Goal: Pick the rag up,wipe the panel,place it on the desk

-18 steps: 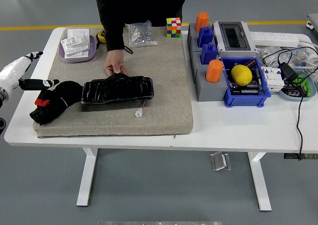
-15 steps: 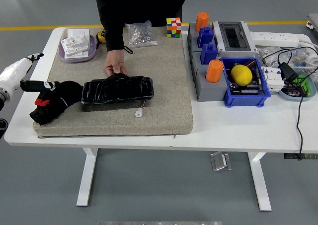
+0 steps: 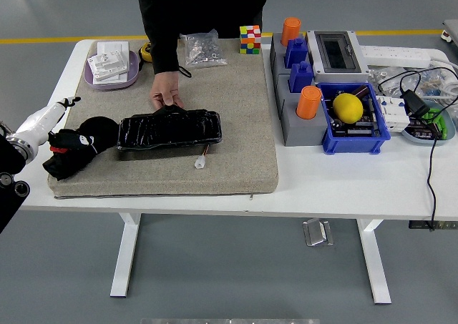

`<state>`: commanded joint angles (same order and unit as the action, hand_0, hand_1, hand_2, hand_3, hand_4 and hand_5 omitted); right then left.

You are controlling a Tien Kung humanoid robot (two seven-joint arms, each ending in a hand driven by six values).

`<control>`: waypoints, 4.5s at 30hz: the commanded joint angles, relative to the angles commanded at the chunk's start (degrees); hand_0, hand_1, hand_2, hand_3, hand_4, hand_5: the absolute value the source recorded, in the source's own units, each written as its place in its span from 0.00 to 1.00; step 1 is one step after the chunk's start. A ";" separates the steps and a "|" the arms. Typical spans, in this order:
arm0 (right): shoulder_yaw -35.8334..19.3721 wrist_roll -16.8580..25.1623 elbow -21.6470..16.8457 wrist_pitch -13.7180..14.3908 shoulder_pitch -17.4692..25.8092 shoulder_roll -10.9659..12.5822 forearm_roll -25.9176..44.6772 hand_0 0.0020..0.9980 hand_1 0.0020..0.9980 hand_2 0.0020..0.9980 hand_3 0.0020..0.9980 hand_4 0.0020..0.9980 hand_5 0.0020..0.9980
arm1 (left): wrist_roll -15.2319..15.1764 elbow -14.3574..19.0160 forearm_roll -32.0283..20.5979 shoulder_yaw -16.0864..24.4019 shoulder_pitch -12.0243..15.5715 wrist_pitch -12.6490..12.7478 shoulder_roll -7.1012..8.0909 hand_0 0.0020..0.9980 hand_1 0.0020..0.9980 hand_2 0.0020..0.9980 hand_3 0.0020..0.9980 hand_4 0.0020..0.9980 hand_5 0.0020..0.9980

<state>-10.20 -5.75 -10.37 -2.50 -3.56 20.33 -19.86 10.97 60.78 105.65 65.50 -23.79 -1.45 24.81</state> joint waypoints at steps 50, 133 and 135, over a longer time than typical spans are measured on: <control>-1.62 0.27 -0.24 0.10 -0.60 1.04 -0.50 0.73 0.59 0.67 0.58 1.00 0.43 | -1.89 -10.64 -2.04 -5.69 -3.28 8.13 -2.52 0.42 0.37 0.62 0.51 0.54 0.10; -3.15 -0.68 0.06 -0.33 -0.76 1.38 -2.80 0.72 0.59 0.67 0.58 1.00 0.42 | -0.55 -1.44 -4.99 -13.49 -5.32 14.44 -5.62 0.25 0.13 0.46 0.33 0.27 0.00; -3.26 -0.74 0.06 -0.36 -0.83 1.44 -2.98 0.73 0.59 0.67 0.58 1.00 0.42 | -0.49 -1.77 -5.02 -14.13 -5.83 14.37 -5.87 0.25 0.13 0.46 0.34 0.27 0.00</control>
<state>-13.45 -6.49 -10.31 -2.86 -4.39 21.77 -22.84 10.48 59.01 100.64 51.37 -29.62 12.92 18.94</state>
